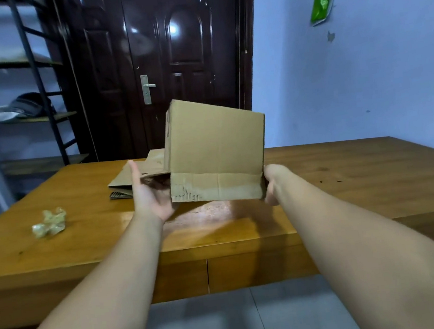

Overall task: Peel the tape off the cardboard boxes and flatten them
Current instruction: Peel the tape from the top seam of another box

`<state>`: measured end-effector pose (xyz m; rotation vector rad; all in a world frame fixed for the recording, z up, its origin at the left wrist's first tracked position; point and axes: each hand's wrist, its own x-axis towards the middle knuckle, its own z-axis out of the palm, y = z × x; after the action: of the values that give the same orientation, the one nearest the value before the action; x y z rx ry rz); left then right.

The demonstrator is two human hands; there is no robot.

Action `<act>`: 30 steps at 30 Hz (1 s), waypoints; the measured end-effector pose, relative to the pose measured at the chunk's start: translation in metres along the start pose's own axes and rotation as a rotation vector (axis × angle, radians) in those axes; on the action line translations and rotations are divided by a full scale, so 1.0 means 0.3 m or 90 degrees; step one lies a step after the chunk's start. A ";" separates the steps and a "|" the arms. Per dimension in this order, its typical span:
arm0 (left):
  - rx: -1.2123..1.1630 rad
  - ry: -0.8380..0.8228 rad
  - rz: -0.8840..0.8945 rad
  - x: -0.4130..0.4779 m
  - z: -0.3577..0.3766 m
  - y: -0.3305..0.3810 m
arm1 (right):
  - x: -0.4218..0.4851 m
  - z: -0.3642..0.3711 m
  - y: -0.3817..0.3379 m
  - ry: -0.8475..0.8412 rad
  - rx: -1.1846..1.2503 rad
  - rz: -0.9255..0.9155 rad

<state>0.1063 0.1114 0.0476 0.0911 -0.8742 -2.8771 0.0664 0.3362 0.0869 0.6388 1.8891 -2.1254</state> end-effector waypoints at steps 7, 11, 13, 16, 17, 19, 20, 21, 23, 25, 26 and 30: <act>0.042 -0.030 -0.113 -0.028 -0.114 0.010 | 0.054 -0.026 0.098 0.029 -0.060 0.050; 0.110 -0.012 -0.171 -0.052 -0.152 0.012 | 0.058 -0.019 0.085 0.054 -0.125 0.014; 0.131 0.004 -0.150 -0.063 -0.160 0.015 | 0.053 -0.023 0.092 0.029 -0.141 0.001; 0.112 -0.028 -0.128 -0.081 -0.172 0.006 | 0.050 -0.031 0.116 0.014 -0.144 0.006; 0.091 -0.027 -0.129 -0.084 -0.176 0.005 | 0.061 -0.032 0.128 0.014 -0.149 0.006; 0.086 0.001 -0.141 -0.082 -0.175 0.005 | 0.060 -0.036 0.147 0.042 -0.184 -0.014; 0.106 0.033 -0.146 -0.079 -0.167 0.008 | 0.067 -0.039 0.154 0.064 -0.209 -0.036; 0.129 0.072 -0.150 -0.073 -0.157 0.013 | 0.074 -0.044 0.156 0.074 -0.231 -0.054; 0.180 0.130 -0.161 -0.060 -0.149 0.026 | 0.076 -0.056 0.153 0.067 -0.233 -0.082; 0.282 0.176 -0.162 -0.044 -0.155 0.043 | 0.055 -0.058 0.143 0.055 -0.233 -0.100; 0.388 0.189 -0.140 -0.044 -0.155 0.053 | 0.050 -0.056 0.139 0.063 -0.243 -0.108; 1.055 0.170 -0.027 -0.015 -0.130 0.077 | 0.055 -0.033 0.162 0.056 -0.278 -0.076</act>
<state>0.1171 0.0716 0.0284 0.5750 -2.7175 -1.2934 0.0753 0.3408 0.0357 0.5395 2.3885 -1.6791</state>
